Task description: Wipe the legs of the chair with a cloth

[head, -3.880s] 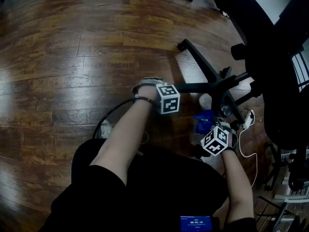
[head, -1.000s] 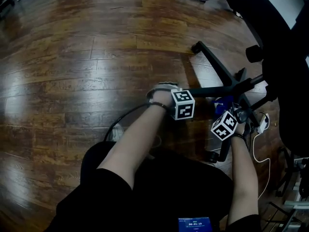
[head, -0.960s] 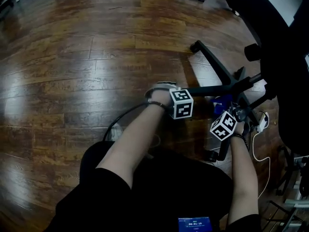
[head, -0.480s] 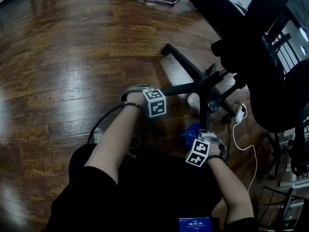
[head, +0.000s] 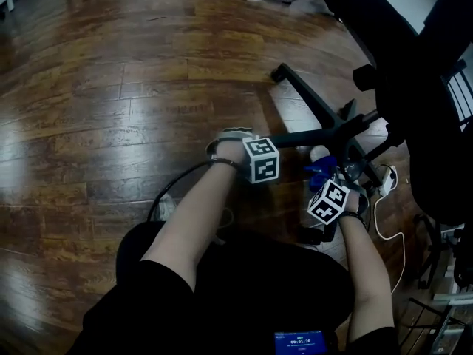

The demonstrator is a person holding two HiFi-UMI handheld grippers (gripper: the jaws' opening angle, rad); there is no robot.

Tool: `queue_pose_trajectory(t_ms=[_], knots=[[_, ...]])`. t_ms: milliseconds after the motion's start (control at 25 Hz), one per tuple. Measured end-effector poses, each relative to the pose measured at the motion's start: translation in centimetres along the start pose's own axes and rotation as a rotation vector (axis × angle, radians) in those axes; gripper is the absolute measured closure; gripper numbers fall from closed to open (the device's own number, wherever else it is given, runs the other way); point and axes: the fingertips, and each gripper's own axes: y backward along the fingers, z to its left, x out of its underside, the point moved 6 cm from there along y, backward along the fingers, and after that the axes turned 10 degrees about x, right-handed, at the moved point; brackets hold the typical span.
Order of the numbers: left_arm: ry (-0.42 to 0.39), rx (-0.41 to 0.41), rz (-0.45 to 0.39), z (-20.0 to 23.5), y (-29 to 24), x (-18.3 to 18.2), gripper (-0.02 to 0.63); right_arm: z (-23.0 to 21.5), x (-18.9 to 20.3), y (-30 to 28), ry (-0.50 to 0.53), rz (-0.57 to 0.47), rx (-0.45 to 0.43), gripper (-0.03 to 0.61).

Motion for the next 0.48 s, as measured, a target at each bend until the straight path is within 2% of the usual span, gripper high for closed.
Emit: queue_pose_trajectory(t_ms=[200, 320, 480], knots=[[-0.004, -0.005, -0.009, 0.0, 0.0, -0.2, 0.554, -5.4, -1.2, -3.1, -0.061, 0.036, 0.102, 0.497], [-0.007, -0.006, -0.010, 0.0, 0.1, -0.1, 0.555, -4.8, -1.5, -2.8, -0.049, 0.019, 0.106, 0.497], [-0.005, 0.003, -0.010, 0.0, 0.0, 0.2, 0.555, -2.1, -1.0, -0.7, -0.044, 0.006, 0.046, 0.497]])
